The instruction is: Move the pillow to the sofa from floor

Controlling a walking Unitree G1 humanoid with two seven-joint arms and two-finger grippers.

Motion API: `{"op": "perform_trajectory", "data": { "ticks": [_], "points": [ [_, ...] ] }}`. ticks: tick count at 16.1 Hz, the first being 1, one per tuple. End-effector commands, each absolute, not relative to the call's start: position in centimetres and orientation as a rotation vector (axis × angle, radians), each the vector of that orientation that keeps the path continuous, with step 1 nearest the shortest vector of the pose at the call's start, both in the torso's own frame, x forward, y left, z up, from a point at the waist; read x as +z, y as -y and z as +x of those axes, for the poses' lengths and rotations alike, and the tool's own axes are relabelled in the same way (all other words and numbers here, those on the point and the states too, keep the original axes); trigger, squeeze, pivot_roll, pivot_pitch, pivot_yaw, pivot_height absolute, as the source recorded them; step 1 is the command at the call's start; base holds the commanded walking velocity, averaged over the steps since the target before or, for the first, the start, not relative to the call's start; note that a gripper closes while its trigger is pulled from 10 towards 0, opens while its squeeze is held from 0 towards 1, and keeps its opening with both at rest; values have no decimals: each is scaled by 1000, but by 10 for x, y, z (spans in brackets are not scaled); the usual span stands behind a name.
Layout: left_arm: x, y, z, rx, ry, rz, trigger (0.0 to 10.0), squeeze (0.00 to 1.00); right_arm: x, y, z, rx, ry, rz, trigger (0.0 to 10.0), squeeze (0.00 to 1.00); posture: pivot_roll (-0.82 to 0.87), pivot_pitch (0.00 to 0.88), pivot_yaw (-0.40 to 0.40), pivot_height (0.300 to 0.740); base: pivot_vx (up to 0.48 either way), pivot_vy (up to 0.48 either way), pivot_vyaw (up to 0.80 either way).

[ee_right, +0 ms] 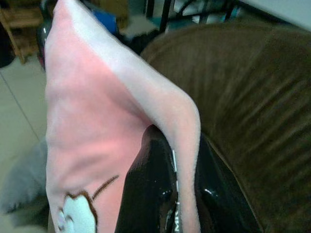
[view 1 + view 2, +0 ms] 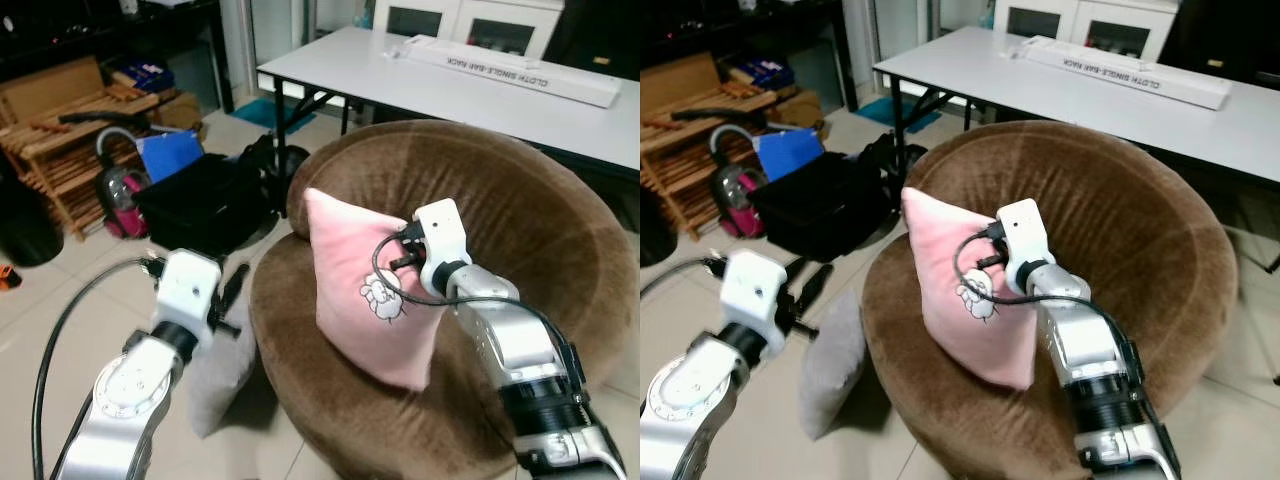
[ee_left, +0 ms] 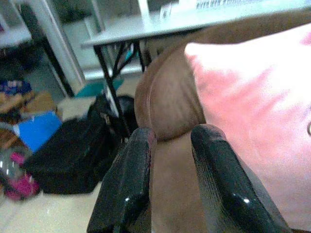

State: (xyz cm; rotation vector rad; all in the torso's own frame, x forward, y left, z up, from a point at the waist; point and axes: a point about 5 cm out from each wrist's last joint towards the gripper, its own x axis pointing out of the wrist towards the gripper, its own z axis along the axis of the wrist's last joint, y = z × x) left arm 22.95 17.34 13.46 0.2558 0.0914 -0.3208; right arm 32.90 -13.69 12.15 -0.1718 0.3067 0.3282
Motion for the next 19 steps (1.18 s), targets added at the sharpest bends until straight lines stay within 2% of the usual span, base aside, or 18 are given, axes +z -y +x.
{"op": "perform_trajectory", "data": {
  "ticks": [1, 7, 12, 13, 14, 19],
  "points": [
    [137, -172, 224, -358, -103, 275, 10000, 0, 126, 139, 339, 293, -324, -189, 10000, 0, 163, 0, -51, 740, 0, 0, 0],
    [145, -182, 200, -397, -159, 343, 10000, 0, 104, 137, 375, 150, -466, -189, 10000, 0, 260, 0, -89, 740, 0, 0, 0],
    [153, -187, 189, -439, -177, 351, 10000, 0, 93, 152, 376, 4, -480, -219, 10000, 0, 299, 0, -71, 740, 0, 0, 0],
    [155, -187, 187, -445, -186, 350, 10000, 0, 92, 165, 376, -102, -471, -166, 10000, 1000, 299, 0, -54, 740, 0, 0, 0],
    [156, -186, 186, -457, -197, 348, 10000, 0, 95, 179, 376, -196, -448, -156, 10000, 1000, 296, 1, -46, 740, 0, 0, 0],
    [158, -187, 187, -462, -198, 346, 10000, 0, 109, 188, 382, -237, -379, -161, 10000, 1000, 286, 16, -41, 740, 0, 0, 0]
  ]
}}
